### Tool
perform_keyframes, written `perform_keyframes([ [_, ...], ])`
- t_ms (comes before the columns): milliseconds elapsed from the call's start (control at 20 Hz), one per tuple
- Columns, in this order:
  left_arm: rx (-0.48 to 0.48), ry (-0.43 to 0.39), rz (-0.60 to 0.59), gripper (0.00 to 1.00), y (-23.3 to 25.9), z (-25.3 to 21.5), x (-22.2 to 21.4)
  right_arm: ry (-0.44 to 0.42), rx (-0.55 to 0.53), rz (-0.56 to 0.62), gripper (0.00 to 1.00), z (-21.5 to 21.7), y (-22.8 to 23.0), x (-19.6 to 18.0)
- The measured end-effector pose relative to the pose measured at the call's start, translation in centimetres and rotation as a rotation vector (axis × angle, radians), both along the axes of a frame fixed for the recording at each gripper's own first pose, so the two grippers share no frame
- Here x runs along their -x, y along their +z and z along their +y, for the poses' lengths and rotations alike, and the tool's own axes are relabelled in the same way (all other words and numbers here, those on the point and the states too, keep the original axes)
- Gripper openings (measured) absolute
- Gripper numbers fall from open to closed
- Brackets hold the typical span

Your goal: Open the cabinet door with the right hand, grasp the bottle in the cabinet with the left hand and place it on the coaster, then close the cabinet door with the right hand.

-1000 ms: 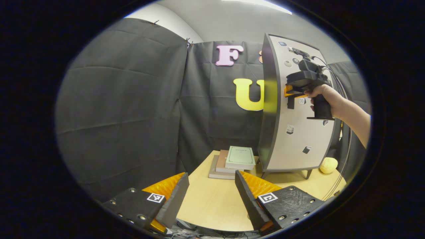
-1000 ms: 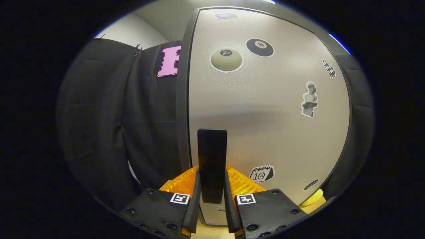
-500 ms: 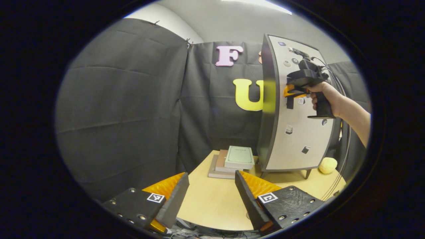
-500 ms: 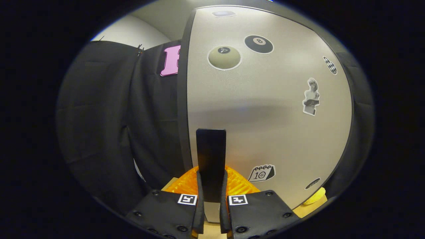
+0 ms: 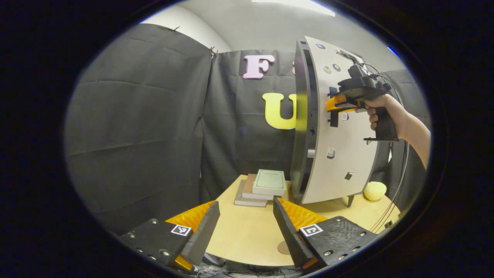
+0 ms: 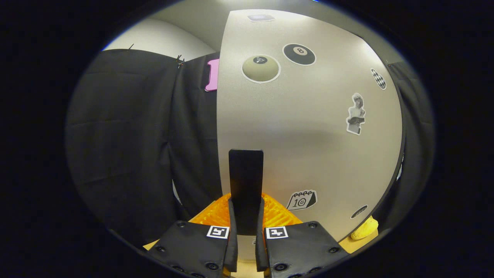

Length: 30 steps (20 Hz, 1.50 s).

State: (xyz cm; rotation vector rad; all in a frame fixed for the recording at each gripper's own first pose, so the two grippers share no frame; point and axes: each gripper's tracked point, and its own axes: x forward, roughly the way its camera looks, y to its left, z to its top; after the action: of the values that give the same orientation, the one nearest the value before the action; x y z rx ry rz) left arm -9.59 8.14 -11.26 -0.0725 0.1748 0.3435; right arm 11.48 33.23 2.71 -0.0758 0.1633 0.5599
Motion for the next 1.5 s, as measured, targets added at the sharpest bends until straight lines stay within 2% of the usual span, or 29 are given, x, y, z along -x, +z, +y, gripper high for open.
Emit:
perform_keyframes([
  [300,-0.025,-0.029,0.005,0.84,0.0,-2.6,0.6,0.052,-0.011,-0.007,0.2,-0.7,0.1,0.3],
  [400,-0.017,-0.046,0.007,0.86,-0.1,-3.4,0.4,0.065,-0.014,-0.008,0.19,-0.9,0.1,0.4],
  [800,-0.027,-0.103,0.013,0.84,0.5,-5.9,-0.9,0.098,-0.03,-0.017,0.2,-1.4,0.2,0.4],
  [1500,-0.037,-0.153,-0.009,0.84,1.6,-7.9,-3.0,0.141,-0.036,-0.004,0.19,-2.7,0.1,0.7],
])
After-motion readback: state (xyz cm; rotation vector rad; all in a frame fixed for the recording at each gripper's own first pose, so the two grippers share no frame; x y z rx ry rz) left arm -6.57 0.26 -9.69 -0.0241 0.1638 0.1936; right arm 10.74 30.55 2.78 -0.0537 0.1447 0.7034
